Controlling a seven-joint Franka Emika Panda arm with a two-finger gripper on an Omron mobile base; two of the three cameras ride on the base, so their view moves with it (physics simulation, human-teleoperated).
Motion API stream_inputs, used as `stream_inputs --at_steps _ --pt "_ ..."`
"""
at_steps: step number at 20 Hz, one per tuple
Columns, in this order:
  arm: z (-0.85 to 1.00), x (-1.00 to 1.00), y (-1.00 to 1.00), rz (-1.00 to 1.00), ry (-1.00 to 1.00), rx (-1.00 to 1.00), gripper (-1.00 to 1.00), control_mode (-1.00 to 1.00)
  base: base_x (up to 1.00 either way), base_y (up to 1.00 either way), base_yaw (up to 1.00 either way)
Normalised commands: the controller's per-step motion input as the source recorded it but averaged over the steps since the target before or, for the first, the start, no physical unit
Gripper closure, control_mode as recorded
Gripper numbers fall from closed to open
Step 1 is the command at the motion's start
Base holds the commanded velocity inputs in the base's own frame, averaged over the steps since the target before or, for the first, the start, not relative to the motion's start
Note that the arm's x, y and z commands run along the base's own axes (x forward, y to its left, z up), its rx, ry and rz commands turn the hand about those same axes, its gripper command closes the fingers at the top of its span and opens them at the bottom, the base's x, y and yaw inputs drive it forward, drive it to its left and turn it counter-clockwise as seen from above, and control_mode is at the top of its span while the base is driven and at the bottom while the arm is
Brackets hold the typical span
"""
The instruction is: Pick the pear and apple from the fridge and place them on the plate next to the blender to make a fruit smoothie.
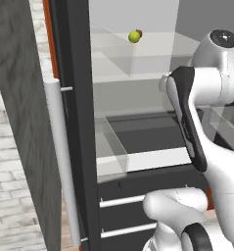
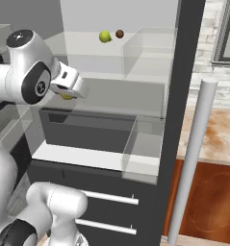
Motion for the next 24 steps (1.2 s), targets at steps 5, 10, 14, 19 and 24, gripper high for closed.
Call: stream_inputs --at_steps 5,10,14,19,24 --pt "-0.92 -0.64 -0.02 0.05 -0.02 0.02 1.00 -1.00 0.00 0.00 0.00" --pt "-0.47 -0.25 -0.11 0.03 -0.01 0.00 1.00 1.00 -0.16 -0.04 -0.02" --pt "0.00 0.00 0.00 0.00 0.00 0.00 1.00 1.00 -1.00 -0.36 -0.48" --pt "0.00 0.00 0.00 0.00 0.00 0.00 1.00 1.00 -0.81 -0.32 -0.66" --pt "0.00 0.00 0.00 0.00 0.00 0.00 1.00 1.00 -0.10 -0.68 -0.72"
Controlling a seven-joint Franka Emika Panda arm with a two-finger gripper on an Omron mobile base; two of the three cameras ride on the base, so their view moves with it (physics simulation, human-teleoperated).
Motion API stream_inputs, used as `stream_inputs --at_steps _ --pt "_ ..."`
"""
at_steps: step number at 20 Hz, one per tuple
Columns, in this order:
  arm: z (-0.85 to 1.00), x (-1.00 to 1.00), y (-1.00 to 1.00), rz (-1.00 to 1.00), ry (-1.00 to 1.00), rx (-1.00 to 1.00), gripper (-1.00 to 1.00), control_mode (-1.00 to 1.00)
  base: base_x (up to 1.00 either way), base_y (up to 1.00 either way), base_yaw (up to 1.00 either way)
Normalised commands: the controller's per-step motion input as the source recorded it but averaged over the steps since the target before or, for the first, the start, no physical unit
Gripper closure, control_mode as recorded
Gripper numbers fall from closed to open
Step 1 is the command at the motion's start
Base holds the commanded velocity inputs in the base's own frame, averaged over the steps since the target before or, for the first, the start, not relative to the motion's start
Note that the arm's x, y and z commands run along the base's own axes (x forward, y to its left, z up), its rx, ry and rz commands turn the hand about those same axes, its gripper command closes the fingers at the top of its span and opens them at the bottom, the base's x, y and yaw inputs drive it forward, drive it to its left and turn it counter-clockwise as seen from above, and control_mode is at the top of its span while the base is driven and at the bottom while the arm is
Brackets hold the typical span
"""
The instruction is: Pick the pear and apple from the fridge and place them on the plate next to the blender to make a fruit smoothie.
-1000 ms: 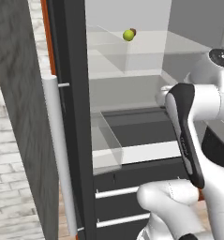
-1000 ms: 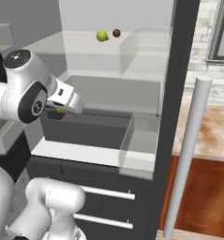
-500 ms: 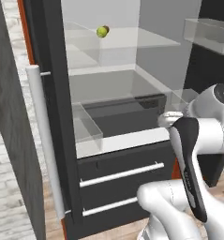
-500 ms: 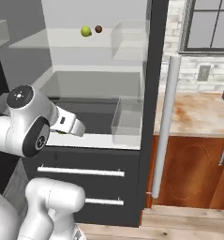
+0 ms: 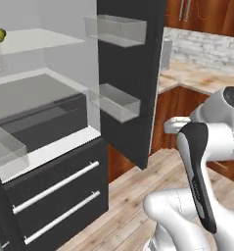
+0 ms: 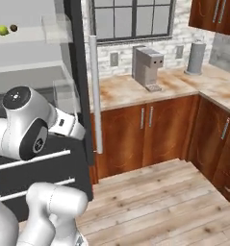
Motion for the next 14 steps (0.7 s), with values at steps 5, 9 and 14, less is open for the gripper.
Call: stream_inputs --at_steps 5,9,14 --pt "0.00 0.00 0.00 0.00 0.00 0.00 1.00 1.00 0.00 -0.73 -0.75" --pt "0.00 0.00 0.00 0.00 0.00 0.00 1.00 1.00 0.00 -0.72 -0.76" --pt "0.00 0.00 0.00 0.00 0.00 0.00 1.00 1.00 0.00 -0.79 -0.74"
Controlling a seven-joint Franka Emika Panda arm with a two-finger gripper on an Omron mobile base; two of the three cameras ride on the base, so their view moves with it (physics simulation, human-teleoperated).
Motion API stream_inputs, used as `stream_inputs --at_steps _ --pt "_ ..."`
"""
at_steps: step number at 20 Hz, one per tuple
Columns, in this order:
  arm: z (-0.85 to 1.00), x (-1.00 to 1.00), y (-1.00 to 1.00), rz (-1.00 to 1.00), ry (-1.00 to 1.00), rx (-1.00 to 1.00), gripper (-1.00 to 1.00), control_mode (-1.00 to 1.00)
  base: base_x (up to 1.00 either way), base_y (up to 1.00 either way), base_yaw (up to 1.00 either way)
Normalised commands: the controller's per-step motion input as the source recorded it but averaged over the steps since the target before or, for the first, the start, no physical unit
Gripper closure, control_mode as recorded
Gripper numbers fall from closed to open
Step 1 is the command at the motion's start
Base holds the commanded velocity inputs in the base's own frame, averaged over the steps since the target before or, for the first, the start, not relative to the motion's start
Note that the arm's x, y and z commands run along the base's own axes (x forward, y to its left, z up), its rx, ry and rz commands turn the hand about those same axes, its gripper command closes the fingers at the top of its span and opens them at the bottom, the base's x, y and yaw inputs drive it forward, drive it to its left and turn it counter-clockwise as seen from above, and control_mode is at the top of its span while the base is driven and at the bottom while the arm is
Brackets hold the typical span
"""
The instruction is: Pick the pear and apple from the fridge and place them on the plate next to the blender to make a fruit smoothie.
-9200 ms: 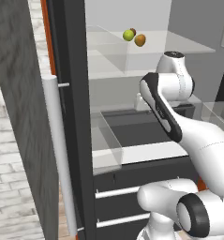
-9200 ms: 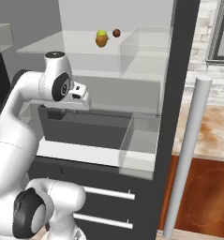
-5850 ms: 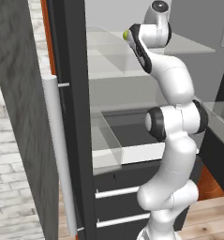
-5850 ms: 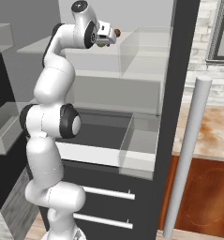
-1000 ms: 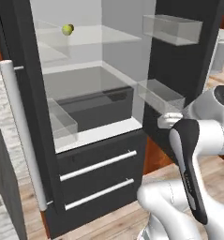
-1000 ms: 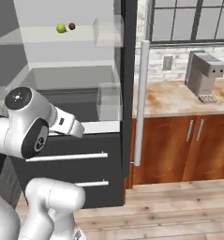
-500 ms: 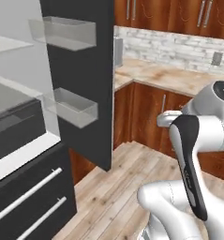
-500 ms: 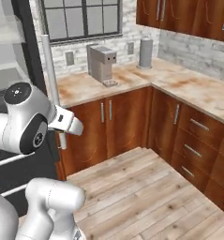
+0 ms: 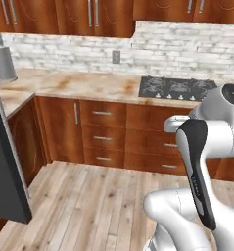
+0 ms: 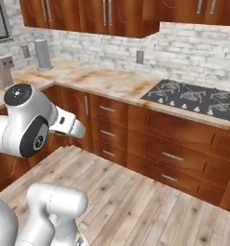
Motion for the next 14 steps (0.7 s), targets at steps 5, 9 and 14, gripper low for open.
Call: stream_inputs --at_steps 5,9,14 --pt "0.00 0.00 0.00 0.00 0.00 0.00 1.00 1.00 0.00 -0.79 -0.74" --pt "0.00 0.00 0.00 0.00 0.00 0.00 1.00 1.00 0.09 -0.67 -0.68" --pt "0.00 0.00 0.00 0.00 0.00 0.00 1.00 1.00 0.54 -0.40 -0.58"
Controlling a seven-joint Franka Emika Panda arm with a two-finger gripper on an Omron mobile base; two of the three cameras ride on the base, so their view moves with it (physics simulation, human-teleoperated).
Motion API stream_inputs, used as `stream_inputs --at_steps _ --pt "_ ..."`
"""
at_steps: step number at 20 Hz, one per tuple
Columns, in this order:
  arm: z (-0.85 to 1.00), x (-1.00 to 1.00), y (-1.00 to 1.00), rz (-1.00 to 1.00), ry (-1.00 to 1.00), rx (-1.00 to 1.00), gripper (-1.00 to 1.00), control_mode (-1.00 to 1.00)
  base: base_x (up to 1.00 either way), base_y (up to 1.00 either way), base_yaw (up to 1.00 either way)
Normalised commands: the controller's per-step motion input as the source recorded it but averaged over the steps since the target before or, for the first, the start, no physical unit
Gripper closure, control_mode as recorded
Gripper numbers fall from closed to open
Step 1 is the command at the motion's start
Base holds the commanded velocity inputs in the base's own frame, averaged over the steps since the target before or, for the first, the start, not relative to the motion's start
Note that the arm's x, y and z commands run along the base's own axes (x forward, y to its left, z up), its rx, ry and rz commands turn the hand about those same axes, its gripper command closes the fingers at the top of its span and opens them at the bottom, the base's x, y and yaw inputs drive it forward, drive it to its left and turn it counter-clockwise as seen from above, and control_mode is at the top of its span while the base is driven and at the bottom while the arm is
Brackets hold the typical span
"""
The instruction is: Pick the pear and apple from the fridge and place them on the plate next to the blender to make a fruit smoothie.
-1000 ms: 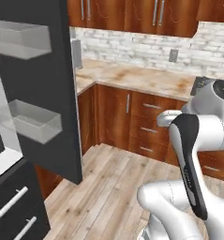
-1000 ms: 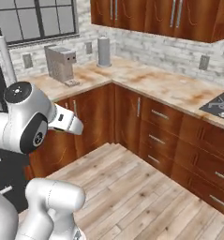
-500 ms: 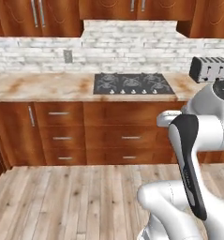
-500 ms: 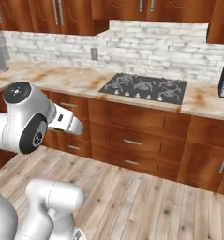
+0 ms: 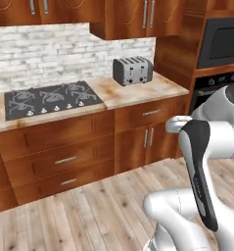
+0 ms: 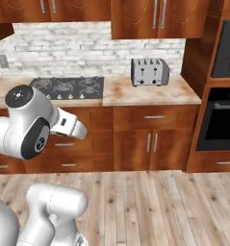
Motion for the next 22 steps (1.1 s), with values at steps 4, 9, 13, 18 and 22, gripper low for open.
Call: stream_inputs --at_steps 4,9,13,18,22 --pt "0.00 0.00 0.00 0.00 0.00 0.00 1.00 1.00 0.37 -0.37 -0.63" --pt "0.00 0.00 0.00 0.00 0.00 0.00 1.00 1.00 0.33 -0.35 -0.64" --pt "0.00 0.00 0.00 0.00 0.00 0.00 1.00 1.00 0.51 -0.28 -0.61" --pt "0.00 0.00 0.00 0.00 0.00 0.00 1.00 1.00 0.77 -0.20 -0.52" --pt "0.00 0.00 0.00 0.00 0.00 0.00 1.00 1.00 1.00 0.00 -0.34"
